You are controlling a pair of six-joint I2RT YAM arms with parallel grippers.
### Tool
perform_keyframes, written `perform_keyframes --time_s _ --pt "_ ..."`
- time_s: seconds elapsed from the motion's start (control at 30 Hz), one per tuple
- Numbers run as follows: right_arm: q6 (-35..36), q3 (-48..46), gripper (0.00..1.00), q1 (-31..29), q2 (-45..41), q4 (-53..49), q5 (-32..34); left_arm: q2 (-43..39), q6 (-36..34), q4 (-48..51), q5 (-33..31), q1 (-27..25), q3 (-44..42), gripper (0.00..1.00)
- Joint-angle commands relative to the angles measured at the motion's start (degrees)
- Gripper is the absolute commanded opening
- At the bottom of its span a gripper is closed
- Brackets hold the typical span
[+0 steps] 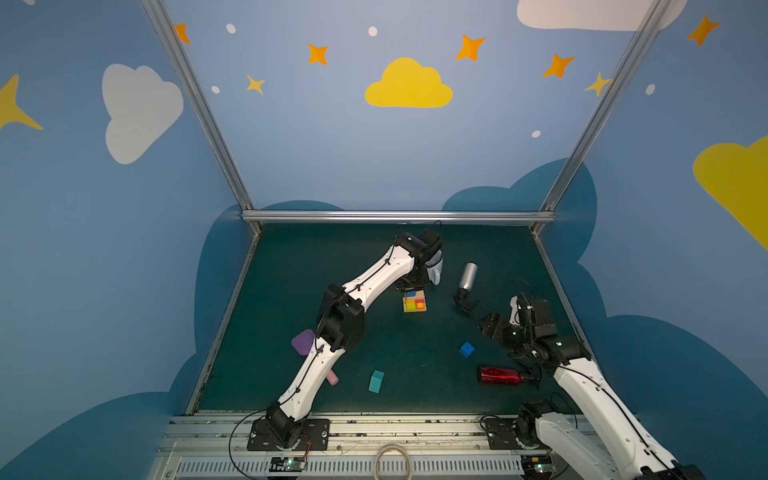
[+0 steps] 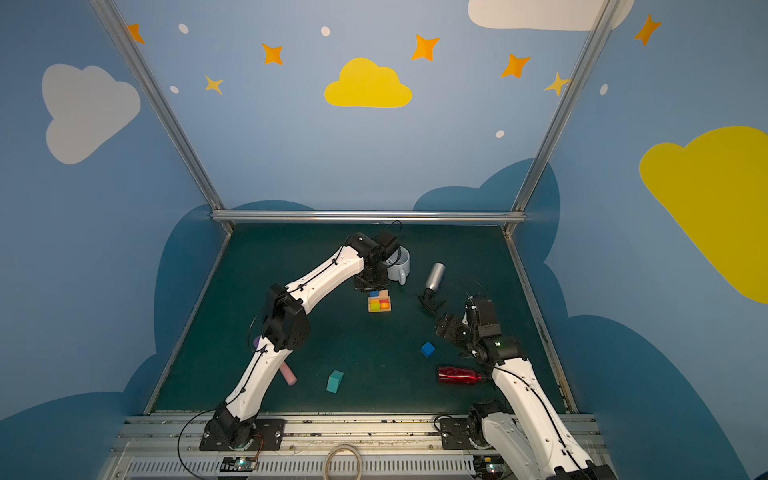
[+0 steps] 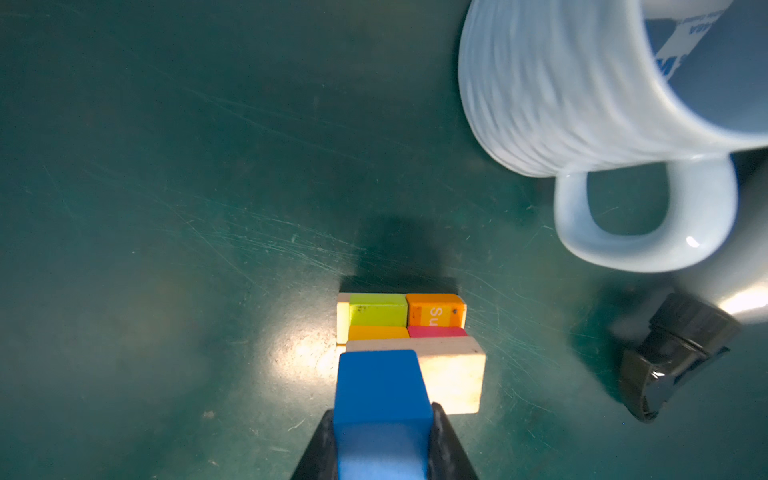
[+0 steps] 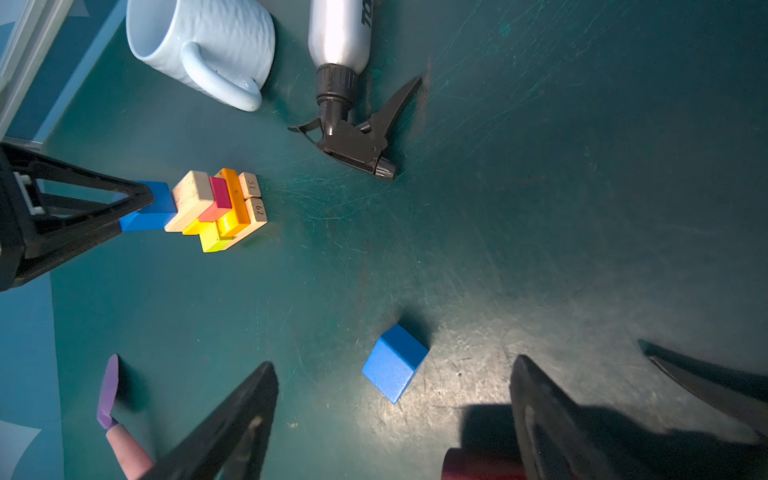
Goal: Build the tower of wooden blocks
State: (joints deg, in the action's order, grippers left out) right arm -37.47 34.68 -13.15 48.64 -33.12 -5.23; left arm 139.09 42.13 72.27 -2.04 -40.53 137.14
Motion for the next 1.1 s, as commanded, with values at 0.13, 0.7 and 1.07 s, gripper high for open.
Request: perform_keyframes --time_s 0.13,0.7,1.07 --pt "0.2 -0.8 0.86 0.2 -0.1 0.5 -0.1 1.4 -0.2 1.2 -0.2 -0.1 1.5 0.25" --pt "0.2 -0.9 0.86 0.2 -0.1 0.6 -0.5 1.5 -0.6 1.0 0.3 -0.2 1.7 0.38" --pt "0.3 -1.0 0.86 0.3 -0.1 0.6 -0.7 1.3 -0.5 0.9 0.2 -0.3 1.8 0.42"
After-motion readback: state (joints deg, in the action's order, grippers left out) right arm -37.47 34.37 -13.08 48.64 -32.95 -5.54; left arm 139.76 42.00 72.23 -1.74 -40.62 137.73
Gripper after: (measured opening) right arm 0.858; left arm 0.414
